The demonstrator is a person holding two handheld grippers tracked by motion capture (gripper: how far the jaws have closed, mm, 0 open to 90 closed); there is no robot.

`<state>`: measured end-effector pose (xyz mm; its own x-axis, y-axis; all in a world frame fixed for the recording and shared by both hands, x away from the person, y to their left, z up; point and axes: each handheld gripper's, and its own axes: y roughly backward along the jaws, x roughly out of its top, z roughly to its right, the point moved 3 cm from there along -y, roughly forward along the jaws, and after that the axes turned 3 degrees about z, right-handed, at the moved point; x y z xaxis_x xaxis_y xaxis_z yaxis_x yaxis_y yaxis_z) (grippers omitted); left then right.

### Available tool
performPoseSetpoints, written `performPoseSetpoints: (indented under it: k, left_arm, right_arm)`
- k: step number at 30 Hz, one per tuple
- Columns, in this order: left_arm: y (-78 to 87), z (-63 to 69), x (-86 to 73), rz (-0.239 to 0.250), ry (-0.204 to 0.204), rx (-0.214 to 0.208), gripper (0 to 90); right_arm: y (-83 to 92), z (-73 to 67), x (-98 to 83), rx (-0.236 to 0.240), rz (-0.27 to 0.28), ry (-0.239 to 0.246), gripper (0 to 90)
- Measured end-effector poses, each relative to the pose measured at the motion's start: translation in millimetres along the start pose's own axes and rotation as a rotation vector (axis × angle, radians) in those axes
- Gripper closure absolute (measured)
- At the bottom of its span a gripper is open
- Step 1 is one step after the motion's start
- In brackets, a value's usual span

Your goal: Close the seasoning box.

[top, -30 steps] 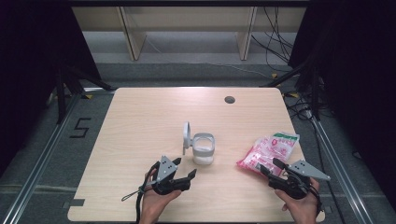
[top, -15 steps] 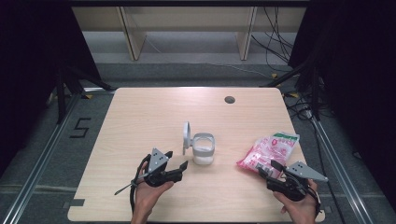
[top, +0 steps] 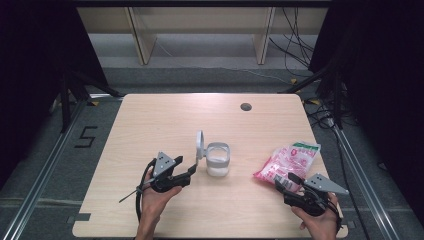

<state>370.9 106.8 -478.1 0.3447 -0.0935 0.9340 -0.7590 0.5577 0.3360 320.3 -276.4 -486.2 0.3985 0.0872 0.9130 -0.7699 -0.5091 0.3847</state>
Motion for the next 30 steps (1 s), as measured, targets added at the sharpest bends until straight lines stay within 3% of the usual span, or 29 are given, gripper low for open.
performPoseSetpoints:
  k: [2, 3, 4, 7, 9, 10, 13, 14, 15, 17, 18, 21, 22, 25, 28, 30]
  left_arm:
    - [-1.6, -1.7, 0.6, -0.006, -0.009, -0.009, 45.3]
    - [-1.7, -2.4, 1.2, -0.008, -0.012, -0.004, 45.4]
    - [-1.2, -4.9, 2.7, -0.01, -0.044, -0.006, 46.9]
    - [-1.6, -6.7, 6.1, 0.005, -0.054, -0.011, 55.1]
    - [-2.5, -7.9, 8.1, 0.006, -0.03, -0.009, 57.3]
    - [-3.4, -9.4, 9.6, 0.013, -0.043, -0.021, 59.3]
    - [-5.4, -9.4, 12.9, 0.018, -0.038, -0.013, 64.6]
    - [-5.9, -9.8, 14.2, 0.019, -0.051, -0.016, 69.7]
    - [-6.2, -9.9, 15.1, 0.018, -0.069, -0.012, 69.7]
    - [-8.8, -8.6, 16.4, 0.018, -0.097, -0.005, 73.7]
    - [-10.3, -8.3, 16.9, 0.02, -0.105, -0.007, 75.8]
    - [-13.0, -8.2, 18.9, 0.028, -0.116, -0.003, 82.0]
    - [-13.4, -8.5, 19.7, 0.026, -0.121, -0.004, 84.8]
    - [-14.3, -7.7, 21.9, 0.033, -0.106, -0.02, 86.4]
    - [-14.5, -5.1, 25.3, 0.035, -0.129, -0.038, 87.9]
    - [-14.4, -4.1, 27.2, 0.034, -0.123, -0.043, 88.7]
  right_arm:
    - [-0.9, 1.5, -0.1, 0.004, -0.005, 0.015, 39.2]
    - [-1.1, 1.0, -0.2, 0.009, -0.005, 0.011, 39.2]
    - [-0.4, -1.9, -0.8, 0.006, -0.014, -0.02, 39.1]
    - [-0.5, -1.9, -0.6, 0.006, -0.013, -0.018, 39.2]
    - [-0.3, -1.8, -0.8, 0.004, -0.015, -0.016, 39.2]
    - [-1.0, 0.2, -0.3, 0.006, -0.007, 0.01, 39.2]
    - [-1.0, 0.8, -0.4, 0.004, -0.006, 0.015, 39.1]
    - [0.0, -2.1, -1.0, 0.0, -0.018, -0.021, 38.9]
    - [0.0, -2.1, -1.0, 0.0, -0.018, -0.021, 38.9]
    - [-0.3, -1.5, -0.8, -0.002, -0.013, -0.011, 38.8]
    - [-1.1, 0.8, -0.2, 0.003, -0.004, 0.016, 38.8]
    - [-2.2, -0.3, -0.3, 0.019, 0.0, 0.017, 38.8]
    - [-0.7, 0.0, -0.3, 0.024, -0.024, 0.019, 38.8]
    - [-1.3, 0.8, -0.6, 0.021, -0.022, 0.029, 38.8]
    - [-1.2, 0.7, -0.7, 0.013, -0.023, 0.028, 38.8]
    - [-1.1, 0.0, -0.9, 0.013, -0.02, 0.014, 38.7]
